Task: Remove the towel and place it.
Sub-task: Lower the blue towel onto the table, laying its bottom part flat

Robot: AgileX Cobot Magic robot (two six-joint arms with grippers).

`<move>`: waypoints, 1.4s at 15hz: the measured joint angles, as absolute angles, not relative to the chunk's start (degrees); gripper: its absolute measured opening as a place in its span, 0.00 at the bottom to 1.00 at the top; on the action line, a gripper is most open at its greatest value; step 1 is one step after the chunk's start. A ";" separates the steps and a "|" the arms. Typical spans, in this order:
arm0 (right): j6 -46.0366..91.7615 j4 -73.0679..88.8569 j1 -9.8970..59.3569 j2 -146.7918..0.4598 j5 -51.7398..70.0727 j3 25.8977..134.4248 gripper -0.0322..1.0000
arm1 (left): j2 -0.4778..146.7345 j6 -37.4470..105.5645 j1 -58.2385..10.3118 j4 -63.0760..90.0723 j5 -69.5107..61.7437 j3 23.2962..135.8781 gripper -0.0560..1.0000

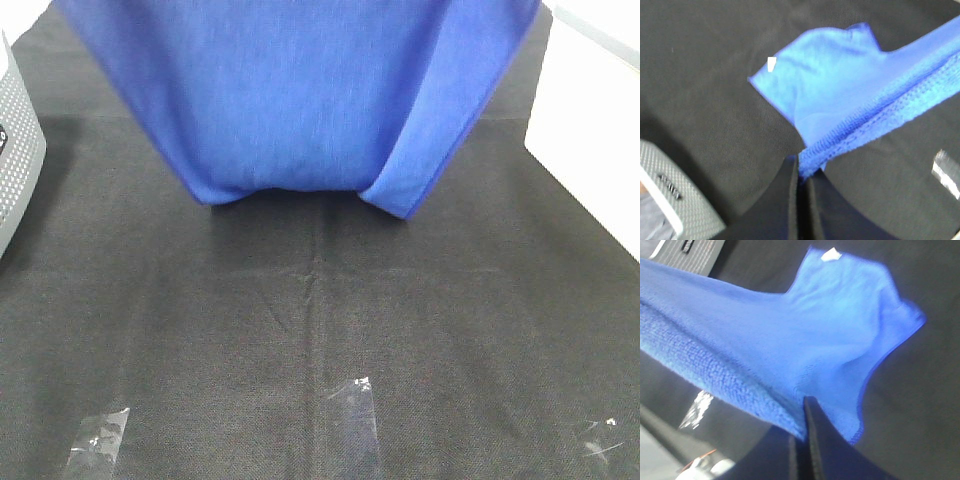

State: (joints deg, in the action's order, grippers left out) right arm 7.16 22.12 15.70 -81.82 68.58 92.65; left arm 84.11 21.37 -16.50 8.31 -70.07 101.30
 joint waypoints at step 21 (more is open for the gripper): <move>25.04 29.34 15.76 -62.85 67.21 58.79 0.04 | 65.89 19.37 -16.79 18.56 -69.16 67.61 0.05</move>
State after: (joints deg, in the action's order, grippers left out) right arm 25.04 29.34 15.76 -62.85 67.21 58.79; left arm 65.89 19.37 -16.79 18.56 -69.16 67.61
